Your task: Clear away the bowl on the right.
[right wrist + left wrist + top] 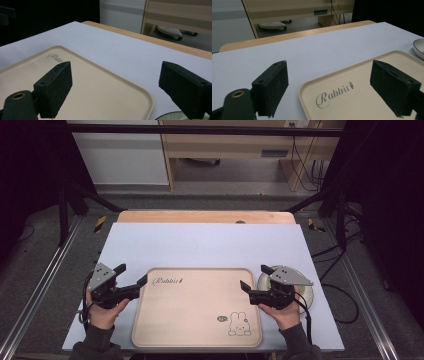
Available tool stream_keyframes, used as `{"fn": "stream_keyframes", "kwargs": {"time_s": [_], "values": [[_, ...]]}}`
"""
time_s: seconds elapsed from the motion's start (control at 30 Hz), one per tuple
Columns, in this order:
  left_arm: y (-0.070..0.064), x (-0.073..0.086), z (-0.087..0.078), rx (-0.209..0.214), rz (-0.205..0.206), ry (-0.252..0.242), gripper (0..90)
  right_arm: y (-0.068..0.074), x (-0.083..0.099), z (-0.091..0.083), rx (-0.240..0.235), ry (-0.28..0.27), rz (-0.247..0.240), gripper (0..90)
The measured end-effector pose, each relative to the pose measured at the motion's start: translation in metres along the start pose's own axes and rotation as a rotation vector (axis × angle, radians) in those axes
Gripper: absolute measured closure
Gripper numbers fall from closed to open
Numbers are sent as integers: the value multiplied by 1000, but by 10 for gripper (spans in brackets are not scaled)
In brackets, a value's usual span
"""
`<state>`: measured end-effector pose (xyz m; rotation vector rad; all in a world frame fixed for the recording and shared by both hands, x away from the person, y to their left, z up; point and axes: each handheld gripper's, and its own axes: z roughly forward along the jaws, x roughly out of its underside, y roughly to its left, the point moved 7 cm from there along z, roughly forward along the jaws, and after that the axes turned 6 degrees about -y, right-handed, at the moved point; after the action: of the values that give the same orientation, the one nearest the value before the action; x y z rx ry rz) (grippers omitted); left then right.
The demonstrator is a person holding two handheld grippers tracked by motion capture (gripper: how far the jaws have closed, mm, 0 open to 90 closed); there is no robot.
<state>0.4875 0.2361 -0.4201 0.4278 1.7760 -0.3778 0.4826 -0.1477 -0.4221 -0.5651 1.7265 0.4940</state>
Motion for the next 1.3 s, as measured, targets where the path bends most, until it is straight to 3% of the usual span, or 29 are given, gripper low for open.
{"fn": "stream_keyframes", "kwargs": {"time_s": [0.33, 0.43, 0.7, 1.1, 1.3], "values": [[2, -1, -2, -5, -5, -3, 154, 1, 1, -1, -8, 7, -2, 132], [3, 0, -2, -6, -4, -2, 155, -1, 1, 0, 7, 18, -25, 113], [2, 1, -1, -6, 2, 6, 156, -6, -3, -6, 30, 7, -2, 95], [1, 3, 0, -7, 4, 10, 157, -16, -7, -14, 73, -23, -23, 82], [-1, 3, 1, -5, 6, 11, 158, -24, -8, -20, 100, -24, -4, 85]]}}
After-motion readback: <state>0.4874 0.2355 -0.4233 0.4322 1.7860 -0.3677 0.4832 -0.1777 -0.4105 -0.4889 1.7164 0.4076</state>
